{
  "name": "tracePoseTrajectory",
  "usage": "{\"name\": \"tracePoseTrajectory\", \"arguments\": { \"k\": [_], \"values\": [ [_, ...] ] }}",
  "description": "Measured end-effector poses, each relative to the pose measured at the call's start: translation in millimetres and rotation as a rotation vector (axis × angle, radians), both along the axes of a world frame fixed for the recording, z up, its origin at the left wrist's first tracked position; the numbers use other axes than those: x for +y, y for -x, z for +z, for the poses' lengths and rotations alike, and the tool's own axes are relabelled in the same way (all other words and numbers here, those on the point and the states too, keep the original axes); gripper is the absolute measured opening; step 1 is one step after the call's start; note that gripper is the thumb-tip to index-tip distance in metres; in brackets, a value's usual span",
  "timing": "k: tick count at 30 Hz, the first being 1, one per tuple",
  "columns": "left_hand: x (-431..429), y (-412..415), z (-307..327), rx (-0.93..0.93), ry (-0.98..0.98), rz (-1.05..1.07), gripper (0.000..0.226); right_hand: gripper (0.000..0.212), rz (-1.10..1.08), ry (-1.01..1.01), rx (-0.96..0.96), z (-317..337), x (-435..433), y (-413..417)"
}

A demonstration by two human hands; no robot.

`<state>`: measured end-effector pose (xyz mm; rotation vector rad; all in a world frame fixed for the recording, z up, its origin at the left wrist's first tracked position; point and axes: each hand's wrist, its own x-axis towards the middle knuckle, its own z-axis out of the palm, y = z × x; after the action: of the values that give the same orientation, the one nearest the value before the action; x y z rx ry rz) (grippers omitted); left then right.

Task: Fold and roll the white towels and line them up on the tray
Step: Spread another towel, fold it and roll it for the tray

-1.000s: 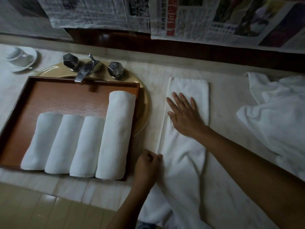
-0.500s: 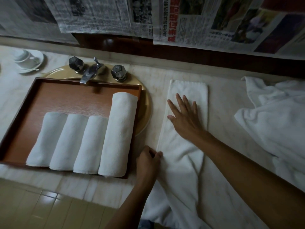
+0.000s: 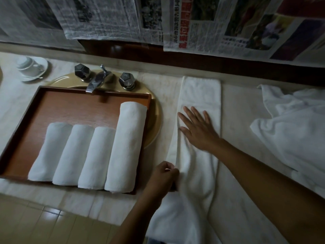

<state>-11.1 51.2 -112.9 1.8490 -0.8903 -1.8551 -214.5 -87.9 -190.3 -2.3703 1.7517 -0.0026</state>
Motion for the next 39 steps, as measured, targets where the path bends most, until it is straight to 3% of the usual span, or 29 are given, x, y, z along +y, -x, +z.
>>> {"name": "tracePoseTrajectory", "arguments": {
  "k": [2, 6, 10, 16, 20, 22, 28, 31, 33, 34, 37, 39],
  "values": [
    [0.2, -9.2, -10.1, -0.233, 0.141, -0.039, 0.008, 0.062, -0.005, -0.004, -0.003, 0.4, -3.8, -0.2],
    [3.9, -15.4, -16.1, -0.101, 0.032, 0.129, 0.012, 0.063, -0.01, 0.002, -0.007, -0.1, -5.8, -1.1],
    [13.2, -15.2, -26.6, -0.316, 0.137, 0.102, 0.023, 0.065, -0.009, 0.017, -0.001, -2.2, -8.1, -0.1],
    [10.0, -9.4, -20.6, -0.368, 0.149, 0.107, 0.024, 0.064, -0.023, 0.0, 0.029, 2.9, -8.0, -3.0],
    [10.6, -9.6, -22.3, -0.373, 0.142, 0.08, 0.022, 0.071, -0.056, 0.144, -0.086, 16.2, 25.7, -21.9],
    [12.2, -9.8, -19.8, -0.388, 0.15, 0.048, 0.019, 0.065, -0.002, 0.134, -0.099, 10.5, 56.4, -29.5],
    [18.7, -26.0, -3.3, -0.12, -0.103, -0.349, 0.008, 0.064, 0.079, 0.044, 0.049, 3.7, 79.6, -19.2],
    [34.8, -31.1, 7.1, 0.254, -0.106, 0.023, 0.017, 0.062, 0.076, 0.043, 0.049, 5.7, 78.0, -20.4],
    [43.0, -33.0, 8.8, 0.366, -0.146, 0.163, 0.022, 0.062, 0.077, 0.047, 0.052, 3.6, 78.3, -20.0],
    [46.4, -34.5, 6.8, 0.304, -0.159, 0.127, 0.023, 0.062, 0.08, 0.05, 0.054, 3.0, 78.6, -19.7],
    [54.0, -41.0, -1.4, -0.149, -0.071, -0.193, 0.018, 0.062, 0.086, 0.06, 0.053, 1.3, 77.9, -18.9],
    [55.8, -43.7, -0.7, -0.269, 0.025, -0.245, 0.014, 0.063, 0.087, 0.071, 0.04, 0.5, 78.5, -19.5]
  ]
}}
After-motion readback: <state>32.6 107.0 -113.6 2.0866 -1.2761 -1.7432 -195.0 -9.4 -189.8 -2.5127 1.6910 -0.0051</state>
